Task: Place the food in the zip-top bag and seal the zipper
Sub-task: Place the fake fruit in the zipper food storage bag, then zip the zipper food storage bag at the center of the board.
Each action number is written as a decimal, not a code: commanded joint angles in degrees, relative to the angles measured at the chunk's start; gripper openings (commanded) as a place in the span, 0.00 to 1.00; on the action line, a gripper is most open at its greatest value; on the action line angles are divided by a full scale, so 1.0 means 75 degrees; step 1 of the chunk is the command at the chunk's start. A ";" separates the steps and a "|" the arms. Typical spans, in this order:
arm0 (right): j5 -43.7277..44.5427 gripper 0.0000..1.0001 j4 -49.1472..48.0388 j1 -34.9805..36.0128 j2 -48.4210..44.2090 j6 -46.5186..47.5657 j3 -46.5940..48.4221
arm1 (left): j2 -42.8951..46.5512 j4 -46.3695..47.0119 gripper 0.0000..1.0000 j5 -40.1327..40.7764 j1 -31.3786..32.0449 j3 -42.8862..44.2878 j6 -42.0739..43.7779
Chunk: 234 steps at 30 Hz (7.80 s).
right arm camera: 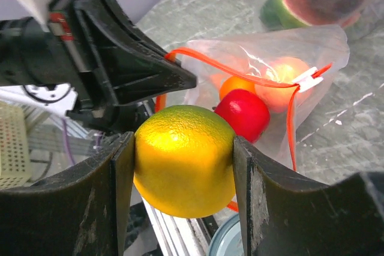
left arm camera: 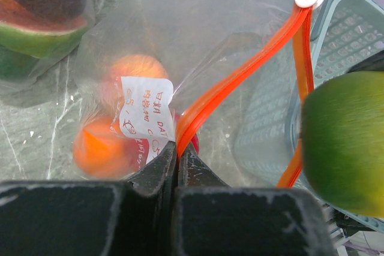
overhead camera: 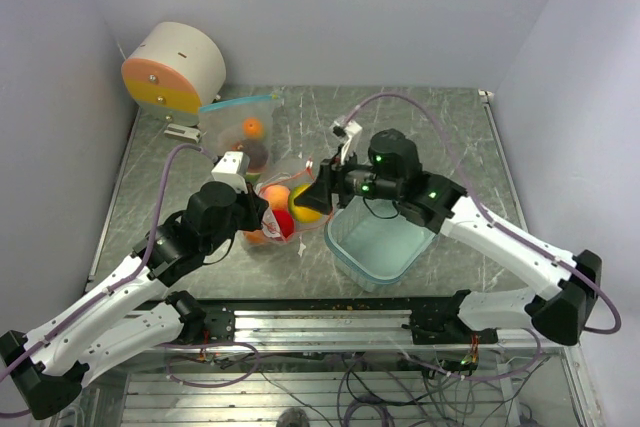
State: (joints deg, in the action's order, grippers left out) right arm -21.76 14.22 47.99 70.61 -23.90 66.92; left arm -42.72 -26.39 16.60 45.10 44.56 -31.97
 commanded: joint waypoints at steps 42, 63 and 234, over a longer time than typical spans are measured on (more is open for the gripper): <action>0.4656 0.49 -0.0442 0.0651 0.1312 -0.1759 0.0389 | 0.0145 -0.0016 0.07 0.0094 -0.0029 0.0142 -0.0062; 0.3335 0.00 -0.1483 0.0636 0.1186 -0.0654 0.0643 | 0.0503 -0.0086 0.53 -0.0453 -0.0025 0.0736 0.0865; -0.5534 0.62 -0.3552 -0.0521 0.2226 0.1504 0.2072 | 0.1358 0.0714 0.07 -0.2779 -0.0030 0.1341 0.5393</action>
State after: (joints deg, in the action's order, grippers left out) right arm -63.61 -5.78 43.75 87.24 -8.14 82.70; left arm -32.29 -24.88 -4.86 45.10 53.67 9.17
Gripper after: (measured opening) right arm 0.618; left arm 0.075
